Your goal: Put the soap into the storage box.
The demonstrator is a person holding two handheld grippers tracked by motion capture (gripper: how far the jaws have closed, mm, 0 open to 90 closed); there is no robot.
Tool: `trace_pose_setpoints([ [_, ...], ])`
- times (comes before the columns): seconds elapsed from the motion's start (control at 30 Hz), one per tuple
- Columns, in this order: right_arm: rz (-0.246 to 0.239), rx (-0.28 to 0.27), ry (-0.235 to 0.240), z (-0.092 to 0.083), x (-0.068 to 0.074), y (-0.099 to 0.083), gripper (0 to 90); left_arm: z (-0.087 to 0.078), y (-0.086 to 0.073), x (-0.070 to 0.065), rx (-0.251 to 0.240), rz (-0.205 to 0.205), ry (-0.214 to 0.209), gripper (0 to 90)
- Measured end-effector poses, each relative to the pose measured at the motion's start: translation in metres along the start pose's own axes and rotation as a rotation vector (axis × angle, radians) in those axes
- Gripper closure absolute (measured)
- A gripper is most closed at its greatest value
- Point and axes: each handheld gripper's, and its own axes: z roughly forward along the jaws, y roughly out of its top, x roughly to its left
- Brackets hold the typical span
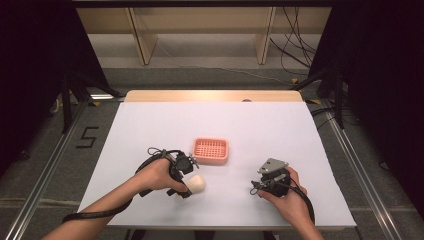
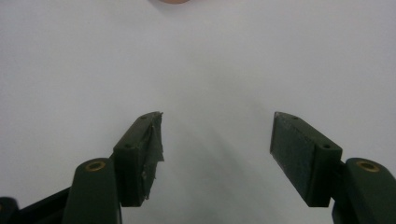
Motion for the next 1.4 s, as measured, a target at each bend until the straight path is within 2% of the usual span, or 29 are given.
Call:
trace_pose_setpoints([
  [0.07,0.0,0.001,0.0,0.0,0.0,0.0,35.0,0.001,0.002,0.001,0.016,0.008,-0.003,33.9],
  [0.17,-0.001,0.001,0.001,0.001,0.0,-0.001,34.9,0.003,0.004,0.001,0.021,-0.001,-0.008,34.4],
  [0.23,-0.002,0.003,0.004,0.001,0.0,-0.001,34.9,0.005,0.006,0.001,0.038,0.011,-0.009,34.4],
  [0.3,-0.002,0.005,0.002,0.0,0.0,-0.001,34.9,0.007,0.008,0.001,0.035,0.015,-0.009,34.3],
  [0.47,-0.003,0.004,0.005,0.001,0.0,-0.001,34.8,0.011,0.012,0.002,0.052,0.005,-0.005,34.2],
  [0.5,0.011,0.005,0.002,0.001,0.001,-0.001,34.8,0.012,0.012,0.002,0.055,0.006,-0.007,34.2],
  [0.53,-0.002,0.004,0.001,0.001,0.0,-0.001,34.8,0.016,0.013,0.003,0.062,0.002,-0.007,34.2],
  [0.8,-0.003,0.01,0.009,0.001,0.0,-0.001,34.7,0.024,0.015,0.003,0.1,0.008,-0.009,35.4],
  [0.9,-0.002,0.012,0.013,0.002,0.001,-0.001,34.7,0.025,0.016,0.003,0.103,-0.002,-0.013,36.5],
  [0.93,0.011,0.019,0.019,0.001,0.001,-0.001,34.7,0.026,0.016,0.004,0.108,-0.004,-0.013,36.7],
  [0.97,-0.001,0.014,0.014,0.002,0.001,-0.001,34.7,0.026,0.017,0.004,0.114,-0.007,-0.016,36.7],
  [1.03,0.01,0.015,0.014,0.002,0.003,-0.002,34.6,0.028,0.017,0.005,0.116,0.004,-0.015,36.8],
  [1.07,-0.007,0.015,0.018,0.002,0.001,-0.002,34.6,0.028,0.017,0.005,0.119,0.002,-0.015,36.9],
  [1.3,-0.007,0.017,0.017,0.002,0.001,-0.002,34.6,0.031,0.019,0.004,0.124,0.003,-0.013,39.3],
  [1.4,-0.005,0.019,0.014,0.002,0.002,-0.002,34.6,0.031,0.02,0.002,0.13,0.006,-0.01,42.9],
])
